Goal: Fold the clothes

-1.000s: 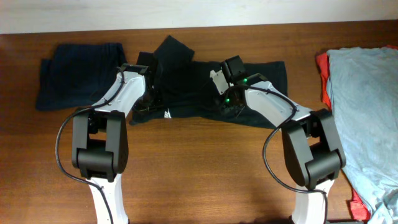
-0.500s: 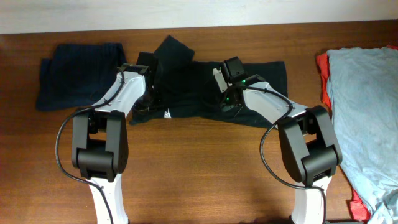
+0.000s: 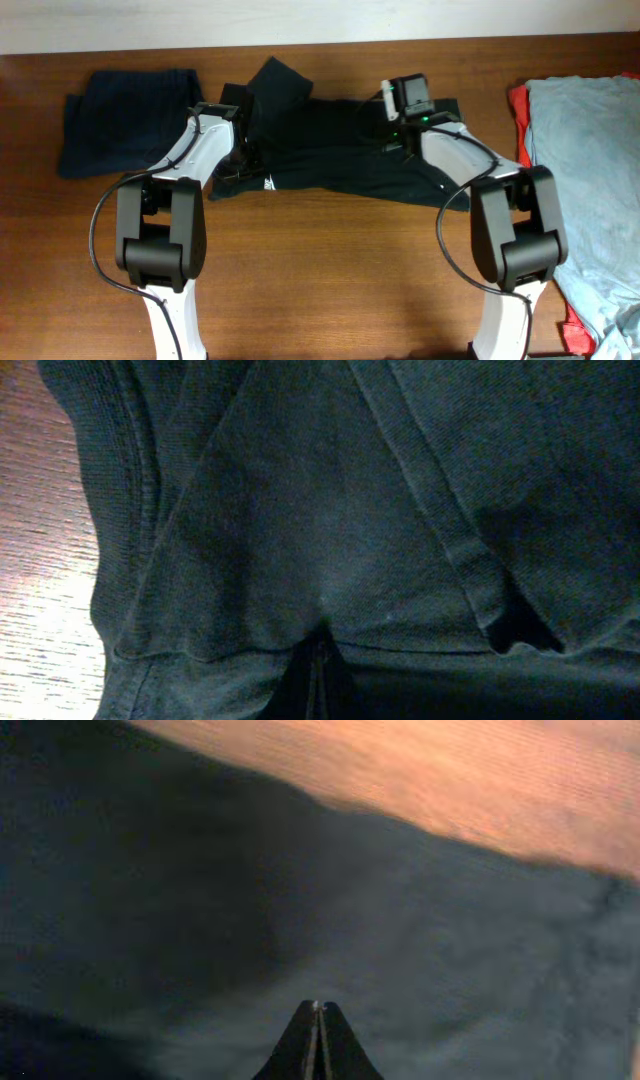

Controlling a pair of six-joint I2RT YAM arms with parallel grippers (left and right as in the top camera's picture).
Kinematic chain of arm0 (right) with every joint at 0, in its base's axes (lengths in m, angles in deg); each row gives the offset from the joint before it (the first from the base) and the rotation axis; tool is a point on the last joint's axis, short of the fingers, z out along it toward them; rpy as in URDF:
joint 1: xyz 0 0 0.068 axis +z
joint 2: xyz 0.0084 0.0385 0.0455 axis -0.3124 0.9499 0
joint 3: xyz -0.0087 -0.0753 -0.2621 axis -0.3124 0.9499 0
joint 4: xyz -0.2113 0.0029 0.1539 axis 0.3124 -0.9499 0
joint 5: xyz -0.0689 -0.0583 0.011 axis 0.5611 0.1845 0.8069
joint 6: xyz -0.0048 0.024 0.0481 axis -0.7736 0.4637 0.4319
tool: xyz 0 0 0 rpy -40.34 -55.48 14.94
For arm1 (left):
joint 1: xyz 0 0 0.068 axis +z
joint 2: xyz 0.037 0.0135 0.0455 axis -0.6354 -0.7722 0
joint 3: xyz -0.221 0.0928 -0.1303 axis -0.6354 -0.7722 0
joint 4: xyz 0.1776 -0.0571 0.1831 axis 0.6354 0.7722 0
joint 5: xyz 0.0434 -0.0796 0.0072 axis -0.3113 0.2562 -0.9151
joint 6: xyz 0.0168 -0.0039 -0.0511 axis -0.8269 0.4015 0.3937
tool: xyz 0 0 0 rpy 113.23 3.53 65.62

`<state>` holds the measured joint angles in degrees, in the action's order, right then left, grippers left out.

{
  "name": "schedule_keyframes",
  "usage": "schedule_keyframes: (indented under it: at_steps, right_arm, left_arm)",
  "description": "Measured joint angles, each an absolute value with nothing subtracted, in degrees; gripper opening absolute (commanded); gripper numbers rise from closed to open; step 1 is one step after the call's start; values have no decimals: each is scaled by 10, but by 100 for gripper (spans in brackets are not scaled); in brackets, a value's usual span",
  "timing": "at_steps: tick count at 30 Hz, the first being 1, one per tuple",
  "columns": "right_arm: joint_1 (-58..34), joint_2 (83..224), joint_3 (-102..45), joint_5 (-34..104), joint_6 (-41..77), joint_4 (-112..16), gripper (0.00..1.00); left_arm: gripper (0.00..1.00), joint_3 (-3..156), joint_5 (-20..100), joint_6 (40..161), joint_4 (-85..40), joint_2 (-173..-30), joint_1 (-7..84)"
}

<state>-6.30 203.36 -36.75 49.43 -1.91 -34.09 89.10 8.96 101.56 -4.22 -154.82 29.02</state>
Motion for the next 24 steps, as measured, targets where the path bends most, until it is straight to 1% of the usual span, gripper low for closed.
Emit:
schedule_keyframes:
  at_steps: [5,11,15,24]
  right_arm:
    - [-66,2019,-368,482,-19,-412,4]
    - [-61,1949,-371,413,-19,-517,4]
    - [-61,1936,-376,393,-20,-570,4]
    - [-61,1984,-375,406,-20,-587,4]
  left_arm:
    - [2,891,89,1016,-44,-1548,290]
    - [2,890,88,1016,-44,-1548,290]
    - [2,890,88,1016,-44,-1548,290]
    - [3,890,88,1016,-44,-1548,290]
